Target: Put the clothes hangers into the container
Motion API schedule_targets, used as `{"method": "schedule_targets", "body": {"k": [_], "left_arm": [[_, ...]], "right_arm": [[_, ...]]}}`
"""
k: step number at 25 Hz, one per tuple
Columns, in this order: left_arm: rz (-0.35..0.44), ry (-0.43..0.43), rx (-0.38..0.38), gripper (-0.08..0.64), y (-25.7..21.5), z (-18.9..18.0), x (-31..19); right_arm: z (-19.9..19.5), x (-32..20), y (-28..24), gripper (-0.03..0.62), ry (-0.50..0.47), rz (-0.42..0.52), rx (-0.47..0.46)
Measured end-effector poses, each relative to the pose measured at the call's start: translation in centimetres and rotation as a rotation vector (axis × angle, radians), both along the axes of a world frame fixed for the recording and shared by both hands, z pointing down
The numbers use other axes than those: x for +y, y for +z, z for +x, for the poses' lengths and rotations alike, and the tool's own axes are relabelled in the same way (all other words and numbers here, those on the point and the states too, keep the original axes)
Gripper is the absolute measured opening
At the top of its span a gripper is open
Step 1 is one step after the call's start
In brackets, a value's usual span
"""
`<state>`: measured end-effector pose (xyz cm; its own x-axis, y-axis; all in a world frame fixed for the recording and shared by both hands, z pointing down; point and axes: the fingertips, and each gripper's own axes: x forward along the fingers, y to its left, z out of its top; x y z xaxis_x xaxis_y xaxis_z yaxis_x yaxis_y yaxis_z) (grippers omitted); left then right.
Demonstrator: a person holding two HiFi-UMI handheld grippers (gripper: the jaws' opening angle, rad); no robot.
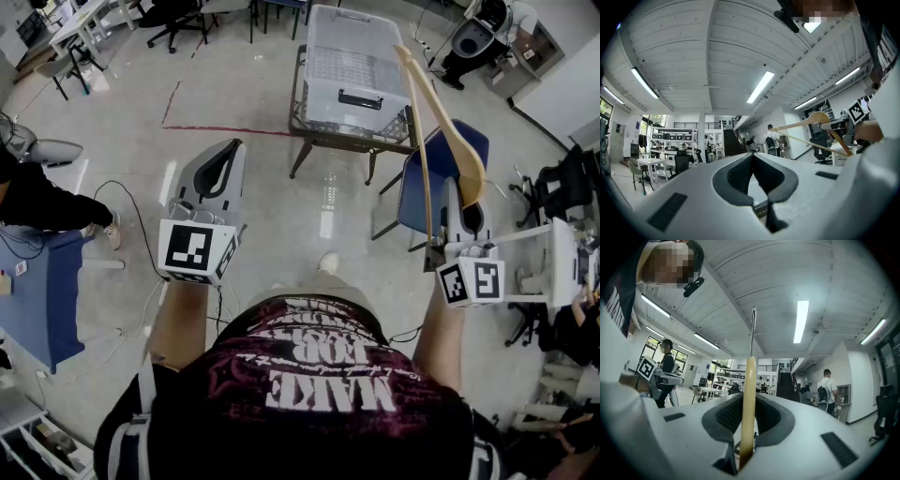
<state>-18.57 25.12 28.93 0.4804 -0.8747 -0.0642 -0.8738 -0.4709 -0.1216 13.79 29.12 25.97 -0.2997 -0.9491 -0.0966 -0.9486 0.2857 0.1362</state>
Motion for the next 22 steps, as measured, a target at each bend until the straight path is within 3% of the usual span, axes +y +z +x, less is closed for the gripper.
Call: {"method": "schedule_targets", "body": {"k": [9, 22], "left_arm": [[0.052, 0.0, -0.053, 0.006, 0.2, 1.8, -0.7], [0.021, 0.004, -0.122, 0.006, 2.2, 4.6, -7.7]], "right_arm": [[-0.3, -1.0, 1.9, 0.058, -0.006, -0.01, 0.007], [1.5, -8.1, 3.1, 0.058, -0.028, -0.04, -0.002]]}}
